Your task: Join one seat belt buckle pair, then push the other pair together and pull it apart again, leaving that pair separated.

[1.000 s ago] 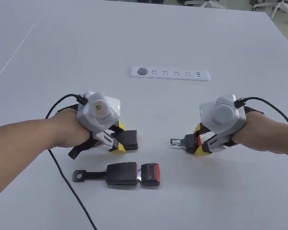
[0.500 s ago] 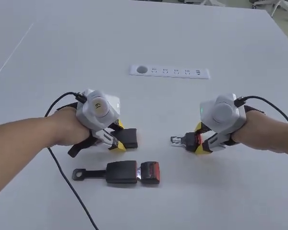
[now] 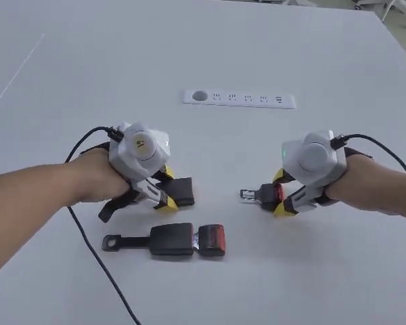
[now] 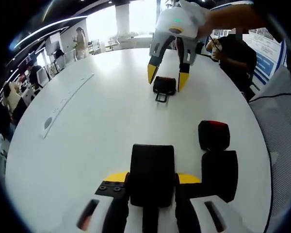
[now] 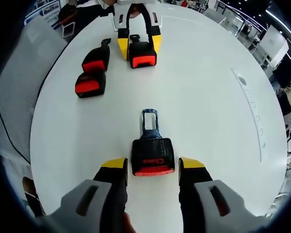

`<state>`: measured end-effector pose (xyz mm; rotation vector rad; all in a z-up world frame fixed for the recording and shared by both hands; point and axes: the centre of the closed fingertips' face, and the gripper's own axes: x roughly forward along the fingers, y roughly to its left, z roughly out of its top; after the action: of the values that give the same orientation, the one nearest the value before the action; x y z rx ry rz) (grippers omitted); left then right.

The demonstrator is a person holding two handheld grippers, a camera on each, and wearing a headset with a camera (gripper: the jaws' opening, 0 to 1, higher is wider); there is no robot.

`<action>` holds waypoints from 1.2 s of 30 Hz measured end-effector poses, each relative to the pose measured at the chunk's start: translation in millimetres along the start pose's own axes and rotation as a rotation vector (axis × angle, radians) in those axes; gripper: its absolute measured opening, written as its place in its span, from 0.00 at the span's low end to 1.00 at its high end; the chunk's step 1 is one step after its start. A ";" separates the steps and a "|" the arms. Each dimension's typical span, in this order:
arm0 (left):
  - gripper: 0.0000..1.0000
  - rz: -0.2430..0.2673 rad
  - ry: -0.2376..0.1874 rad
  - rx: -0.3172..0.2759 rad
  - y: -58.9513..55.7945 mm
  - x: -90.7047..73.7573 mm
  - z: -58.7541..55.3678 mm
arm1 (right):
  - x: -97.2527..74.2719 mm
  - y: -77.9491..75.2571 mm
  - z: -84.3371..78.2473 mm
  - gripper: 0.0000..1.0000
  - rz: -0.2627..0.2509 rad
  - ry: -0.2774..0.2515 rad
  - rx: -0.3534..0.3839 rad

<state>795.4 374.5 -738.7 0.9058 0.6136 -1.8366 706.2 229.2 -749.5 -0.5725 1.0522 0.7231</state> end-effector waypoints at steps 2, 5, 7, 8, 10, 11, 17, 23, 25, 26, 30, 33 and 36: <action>0.37 0.008 -0.007 0.004 0.3 -1.9 2.0 | -0.2 0.5 -0.7 0.40 -0.007 -0.005 0.004; 0.40 0.030 -0.014 0.006 3.7 -4.6 3.0 | -2.1 0.1 -0.7 0.41 -0.022 -0.012 0.011; 0.40 0.030 -0.016 0.000 3.2 -5.8 2.6 | -6.5 -3.6 1.7 0.42 -0.053 -0.029 0.016; 0.40 0.031 -0.013 0.002 3.2 -6.0 2.0 | -8.1 -3.5 2.9 0.42 -0.054 -0.036 0.021; 0.40 0.031 -0.008 0.009 2.1 -6.2 0.6 | -12.2 -1.5 5.5 0.42 -0.061 -0.047 0.027; 0.41 0.032 -0.005 0.012 1.8 -6.1 0.1 | -14.1 -0.8 6.3 0.42 -0.068 -0.050 0.027; 0.44 0.046 -0.026 -0.002 -1.2 -15.1 7.8 | -30.6 1.3 12.5 0.43 -0.107 -0.119 0.089; 0.53 0.132 -0.100 -0.027 -2.4 -42.9 18.1 | -42.2 18.5 18.7 0.47 -0.136 -0.177 0.130; 0.56 0.135 -0.135 -0.098 -6.3 -50.4 15.6 | -45.6 24.0 19.7 0.49 -0.147 -0.198 0.166; 0.56 0.136 -0.142 -0.105 -10.0 -54.6 14.9 | -47.8 28.6 20.1 0.50 -0.151 -0.205 0.172; 0.62 0.174 -0.145 -0.122 -26.1 -71.5 3.3 | -55.0 43.1 25.1 0.58 -0.163 -0.255 0.231; 0.64 0.194 -0.171 -0.175 -39.0 -83.8 -5.0 | -58.0 56.2 27.2 0.63 -0.163 -0.284 0.263; 0.69 0.224 -0.186 -0.229 -48.2 -95.2 -18.6 | -63.7 66.0 30.4 0.64 -0.177 -0.315 0.298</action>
<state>782.2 459.2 -672.5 0.6173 0.5677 -1.5904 653.2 277.3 -684.5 -0.2781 0.7850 0.4697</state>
